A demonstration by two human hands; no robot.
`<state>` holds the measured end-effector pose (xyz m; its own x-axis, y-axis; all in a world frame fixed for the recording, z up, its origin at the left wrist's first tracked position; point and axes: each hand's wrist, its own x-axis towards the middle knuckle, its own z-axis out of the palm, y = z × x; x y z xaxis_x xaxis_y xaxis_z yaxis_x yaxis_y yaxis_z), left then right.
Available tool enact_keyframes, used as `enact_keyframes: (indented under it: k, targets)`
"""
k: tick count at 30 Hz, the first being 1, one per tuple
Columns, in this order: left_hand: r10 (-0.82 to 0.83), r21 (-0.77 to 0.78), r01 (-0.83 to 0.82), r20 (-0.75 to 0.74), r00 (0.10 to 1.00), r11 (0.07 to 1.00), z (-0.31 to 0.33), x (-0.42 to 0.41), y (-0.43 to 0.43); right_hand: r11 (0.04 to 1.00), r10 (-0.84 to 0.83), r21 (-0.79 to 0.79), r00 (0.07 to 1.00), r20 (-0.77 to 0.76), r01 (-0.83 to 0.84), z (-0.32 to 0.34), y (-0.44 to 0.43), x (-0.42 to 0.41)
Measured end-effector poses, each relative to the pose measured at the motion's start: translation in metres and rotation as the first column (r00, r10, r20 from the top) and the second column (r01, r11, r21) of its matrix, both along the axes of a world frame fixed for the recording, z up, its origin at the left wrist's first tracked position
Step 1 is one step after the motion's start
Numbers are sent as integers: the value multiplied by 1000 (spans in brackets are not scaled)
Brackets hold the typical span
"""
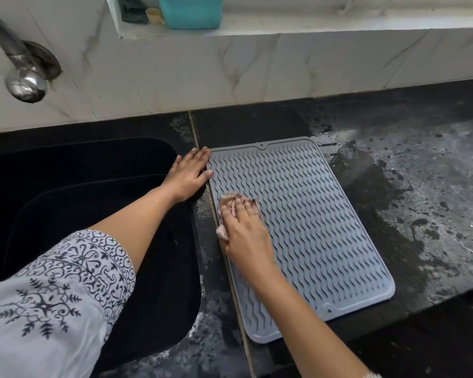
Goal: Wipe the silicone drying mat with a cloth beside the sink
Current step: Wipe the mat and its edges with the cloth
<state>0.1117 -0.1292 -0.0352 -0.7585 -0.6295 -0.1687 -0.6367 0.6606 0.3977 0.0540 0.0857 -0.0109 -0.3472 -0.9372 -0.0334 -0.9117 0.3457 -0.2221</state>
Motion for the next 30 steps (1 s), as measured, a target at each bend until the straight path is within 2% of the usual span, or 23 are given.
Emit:
enact_keyframes:
  k: [4, 6, 9, 11, 13, 16, 18, 23, 28, 30]
  targets:
    - [18, -15, -18, 29, 999, 1000, -1, -1, 3, 997, -2, 73, 1000, -2, 2, 10, 70, 26]
    - [16, -12, -15, 37, 999, 1000, 0, -1, 4, 994, -23, 109, 999, 46, 17, 27, 81, 26]
    - [5, 30, -7, 38, 999, 1000, 4, -1, 3, 995, -87, -21, 954, 287, 98, 53, 55, 2]
    - [-8, 52, 5, 63, 998, 999, 7, -2, 2, 965, -118, -183, 932, 344, 190, 61, 19, -14]
    - [-12, 48, 8, 87, 996, 999, 9, -2, 2, 957, -123, -216, 946, 301, 194, 46, -25, -26]
    - [-9, 33, 6, 96, 995, 999, 9, -2, 4, 989, -144, 39, 986, 80, 141, 9, -63, -30]
    - [-10, 19, 8, 96, 995, 1000, 9, -1, 4, 988, -135, 80, 990, 44, 131, -1, -63, -29]
    - [-18, 16, 17, 107, 994, 1000, 8, -1, 4, 997, -77, 26, 997, 10, 77, 5, -3, -4]
    - [-11, 11, 10, 121, 993, 1000, 9, -1, 6, 983, -46, 179, 998, 35, 39, 16, 91, 31]
    - [-19, 18, 16, 131, 991, 1000, 11, -1, 5, 982, -39, 189, 998, 44, 30, 28, 104, 33]
